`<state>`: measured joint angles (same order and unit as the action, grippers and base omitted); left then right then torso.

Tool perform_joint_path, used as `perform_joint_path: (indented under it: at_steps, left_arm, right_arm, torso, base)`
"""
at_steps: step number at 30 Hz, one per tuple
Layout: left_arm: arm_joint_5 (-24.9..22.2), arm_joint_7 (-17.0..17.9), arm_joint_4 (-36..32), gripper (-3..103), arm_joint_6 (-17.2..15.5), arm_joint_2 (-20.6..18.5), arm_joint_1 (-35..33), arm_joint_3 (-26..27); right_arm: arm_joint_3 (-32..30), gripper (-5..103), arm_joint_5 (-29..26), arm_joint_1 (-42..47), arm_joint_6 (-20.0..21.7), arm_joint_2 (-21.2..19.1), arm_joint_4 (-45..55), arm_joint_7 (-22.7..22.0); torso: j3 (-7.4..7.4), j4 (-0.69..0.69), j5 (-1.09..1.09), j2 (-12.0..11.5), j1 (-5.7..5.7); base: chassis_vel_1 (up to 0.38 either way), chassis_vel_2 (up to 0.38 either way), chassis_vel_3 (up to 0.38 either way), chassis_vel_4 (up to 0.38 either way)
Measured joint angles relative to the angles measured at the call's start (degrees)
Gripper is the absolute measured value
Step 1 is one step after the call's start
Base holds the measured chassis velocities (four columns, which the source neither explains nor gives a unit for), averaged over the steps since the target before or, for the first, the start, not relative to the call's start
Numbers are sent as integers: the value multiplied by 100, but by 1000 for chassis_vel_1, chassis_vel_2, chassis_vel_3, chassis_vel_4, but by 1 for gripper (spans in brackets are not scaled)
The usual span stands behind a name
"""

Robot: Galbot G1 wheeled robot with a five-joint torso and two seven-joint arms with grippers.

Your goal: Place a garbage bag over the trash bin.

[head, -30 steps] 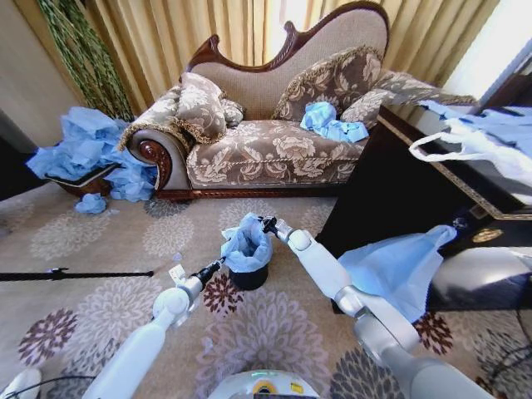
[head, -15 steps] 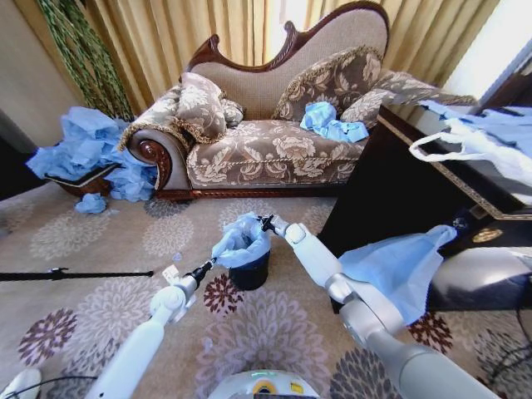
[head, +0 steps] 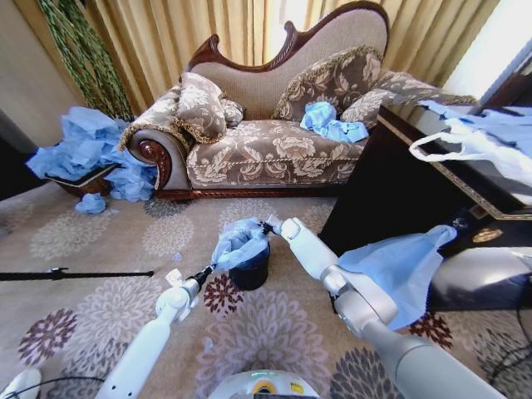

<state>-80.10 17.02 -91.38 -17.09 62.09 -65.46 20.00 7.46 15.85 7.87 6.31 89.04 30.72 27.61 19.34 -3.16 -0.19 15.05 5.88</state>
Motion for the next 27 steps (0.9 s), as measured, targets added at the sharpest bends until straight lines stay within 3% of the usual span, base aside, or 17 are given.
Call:
perform_joint_path:
  at_steps: [12,23,27]
  left_arm:
    - [39,-73,-221,0,-9,-179,-175,-87]
    - [63,-67,-326,0,-51,-242,-209,-185]
    - [69,-66,-341,0,-52,-260,-211,-189]
  right_arm:
    - [402,0,-671,123,171,-593,453,304]
    - [824,0,-1512,416,433,-1542,1556,433]
    - [777,0,-1580,592,428,-1585,1558,425]
  torso:
    - [0,-1,1,0,0]
    - [-1,-1,0,0,0]
    - [-1,0,0,0,0]
  base:
    - [0,0,0,0]
    - [0,0,0,0]
    - [0,0,0,0]
